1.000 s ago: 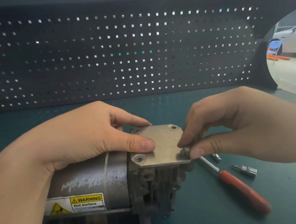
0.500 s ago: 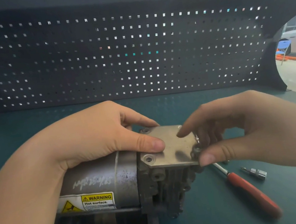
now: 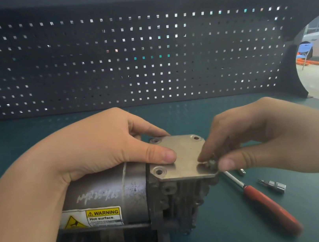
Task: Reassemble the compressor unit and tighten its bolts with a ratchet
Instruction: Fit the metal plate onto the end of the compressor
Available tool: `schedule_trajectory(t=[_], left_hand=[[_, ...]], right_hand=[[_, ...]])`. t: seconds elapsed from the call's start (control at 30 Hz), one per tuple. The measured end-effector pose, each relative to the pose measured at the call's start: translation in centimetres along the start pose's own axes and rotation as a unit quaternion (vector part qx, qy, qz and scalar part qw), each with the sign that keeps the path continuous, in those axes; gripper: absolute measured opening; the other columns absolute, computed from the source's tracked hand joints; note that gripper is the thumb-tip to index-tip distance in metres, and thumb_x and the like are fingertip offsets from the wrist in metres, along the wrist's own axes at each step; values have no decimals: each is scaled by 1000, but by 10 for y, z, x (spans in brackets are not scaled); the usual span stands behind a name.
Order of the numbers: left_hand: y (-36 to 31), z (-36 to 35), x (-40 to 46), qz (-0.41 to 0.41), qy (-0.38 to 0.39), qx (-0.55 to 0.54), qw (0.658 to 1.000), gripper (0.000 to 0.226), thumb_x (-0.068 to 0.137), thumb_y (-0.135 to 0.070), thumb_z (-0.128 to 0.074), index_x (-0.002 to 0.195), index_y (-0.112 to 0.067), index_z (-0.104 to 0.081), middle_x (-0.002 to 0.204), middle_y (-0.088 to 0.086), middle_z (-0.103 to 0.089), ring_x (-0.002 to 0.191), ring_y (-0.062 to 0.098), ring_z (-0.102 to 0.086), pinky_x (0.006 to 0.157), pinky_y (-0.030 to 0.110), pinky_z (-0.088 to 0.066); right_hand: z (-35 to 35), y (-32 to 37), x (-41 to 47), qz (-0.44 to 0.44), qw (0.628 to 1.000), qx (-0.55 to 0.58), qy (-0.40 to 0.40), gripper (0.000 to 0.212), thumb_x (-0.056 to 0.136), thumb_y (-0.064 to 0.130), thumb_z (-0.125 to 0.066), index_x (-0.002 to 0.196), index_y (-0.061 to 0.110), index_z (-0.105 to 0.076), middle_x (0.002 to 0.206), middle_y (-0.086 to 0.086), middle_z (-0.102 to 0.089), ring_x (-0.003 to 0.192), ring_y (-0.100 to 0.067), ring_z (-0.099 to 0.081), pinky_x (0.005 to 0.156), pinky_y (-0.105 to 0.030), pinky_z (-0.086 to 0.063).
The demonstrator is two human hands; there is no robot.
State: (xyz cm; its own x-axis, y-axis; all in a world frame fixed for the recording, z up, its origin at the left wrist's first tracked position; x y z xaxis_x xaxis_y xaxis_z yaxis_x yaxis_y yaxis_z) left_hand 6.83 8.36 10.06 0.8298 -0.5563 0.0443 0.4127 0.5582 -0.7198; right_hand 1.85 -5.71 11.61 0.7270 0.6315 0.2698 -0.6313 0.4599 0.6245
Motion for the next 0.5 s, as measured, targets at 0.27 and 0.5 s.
schedule_trajectory(t=[0.27, 0.5], left_hand=[[0, 0, 0, 7, -4, 8, 1000, 61, 37, -78, -71, 96, -66, -64, 47, -13, -43, 42, -1, -40, 43, 12, -30], [2, 2, 0, 15, -11, 18, 1000, 62, 35, -81, -70, 95, -65, -65, 47, -15, -43, 42, -1, -41, 51, 24, -28]], right_hand=[[0, -5, 2, -14, 1000, 2, -14, 27, 63, 54, -76, 81, 34, -70, 76, 10, -70, 70, -11, -67, 69, -29, -54], [4, 0, -1, 19, 1000, -5, -17, 19, 79, 44, -70, 93, 32, -74, 83, 8, -69, 75, -17, -66, 68, -34, -55]])
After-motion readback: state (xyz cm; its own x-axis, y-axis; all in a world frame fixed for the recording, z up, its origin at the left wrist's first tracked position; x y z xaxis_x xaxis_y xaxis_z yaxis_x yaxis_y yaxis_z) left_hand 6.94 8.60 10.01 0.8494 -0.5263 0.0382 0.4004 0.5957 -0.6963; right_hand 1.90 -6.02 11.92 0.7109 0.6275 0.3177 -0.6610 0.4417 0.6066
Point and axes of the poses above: each hand's wrist, its own x-axis towards the middle knuckle, its own z-axis out of the back of the hand, y = z × x, the point moved 9 cm from there along x, towards the middle knuckle
